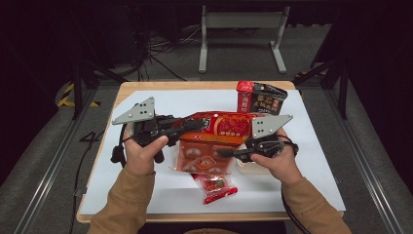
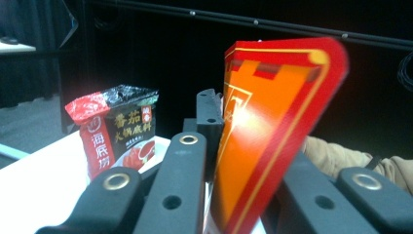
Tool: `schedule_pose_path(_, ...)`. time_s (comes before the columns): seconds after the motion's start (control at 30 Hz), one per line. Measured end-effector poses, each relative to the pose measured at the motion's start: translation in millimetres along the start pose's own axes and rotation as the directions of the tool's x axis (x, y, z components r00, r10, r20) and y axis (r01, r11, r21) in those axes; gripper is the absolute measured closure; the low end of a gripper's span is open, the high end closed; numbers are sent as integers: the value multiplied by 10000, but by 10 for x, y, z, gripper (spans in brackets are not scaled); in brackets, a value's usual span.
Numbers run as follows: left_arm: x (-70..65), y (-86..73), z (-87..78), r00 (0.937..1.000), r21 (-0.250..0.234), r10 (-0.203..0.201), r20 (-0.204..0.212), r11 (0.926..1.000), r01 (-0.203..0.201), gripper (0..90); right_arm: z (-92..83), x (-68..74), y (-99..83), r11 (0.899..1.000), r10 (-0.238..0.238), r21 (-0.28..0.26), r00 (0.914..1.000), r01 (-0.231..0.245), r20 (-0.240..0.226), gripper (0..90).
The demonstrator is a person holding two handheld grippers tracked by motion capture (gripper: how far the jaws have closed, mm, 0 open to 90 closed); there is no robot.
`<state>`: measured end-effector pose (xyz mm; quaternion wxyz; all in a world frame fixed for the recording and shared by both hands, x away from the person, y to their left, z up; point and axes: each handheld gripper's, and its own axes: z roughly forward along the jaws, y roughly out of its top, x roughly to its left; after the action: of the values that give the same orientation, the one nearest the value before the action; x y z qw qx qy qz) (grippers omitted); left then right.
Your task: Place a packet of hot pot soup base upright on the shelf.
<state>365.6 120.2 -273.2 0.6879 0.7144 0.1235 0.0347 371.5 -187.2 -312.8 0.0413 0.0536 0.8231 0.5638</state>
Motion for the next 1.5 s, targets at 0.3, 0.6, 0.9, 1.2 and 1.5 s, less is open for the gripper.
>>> schedule_pose_path(0.3, 18, -30, -69, 9989, 144, 79, -464, 9999, -72, 699, -96, 24, 56, 9991, 283, 307, 9993, -291, 238, 702)
schedule_pose_path(0.6, 39, -68, -146, 9952, 448, 174, -967, 9989, -132, 571, -223, -6, 77, 9977, 519, 414, 9968, -544, 602, 702)
schedule_pose_path(0.9, 83, -138, -298, 9874, 633, 178, -1573, 9980, -79, 455, -426, -22, 133, 9964, 714, 374, 9917, -758, 1074, 702)
schedule_pose_path(1.2, 172, -262, -484, 9756, 778, -188, -2188, 9963, 366, 410, -626, -52, 227, 9964, 759, 248, 9850, -807, 1550, 702)
schedule_pose_path(1.5, 238, -381, -597, 9631, 972, -339, -2671, 9933, 619, 383, -759, -85, 314, 9965, 819, 46, 9813, -840, 1741, 702)
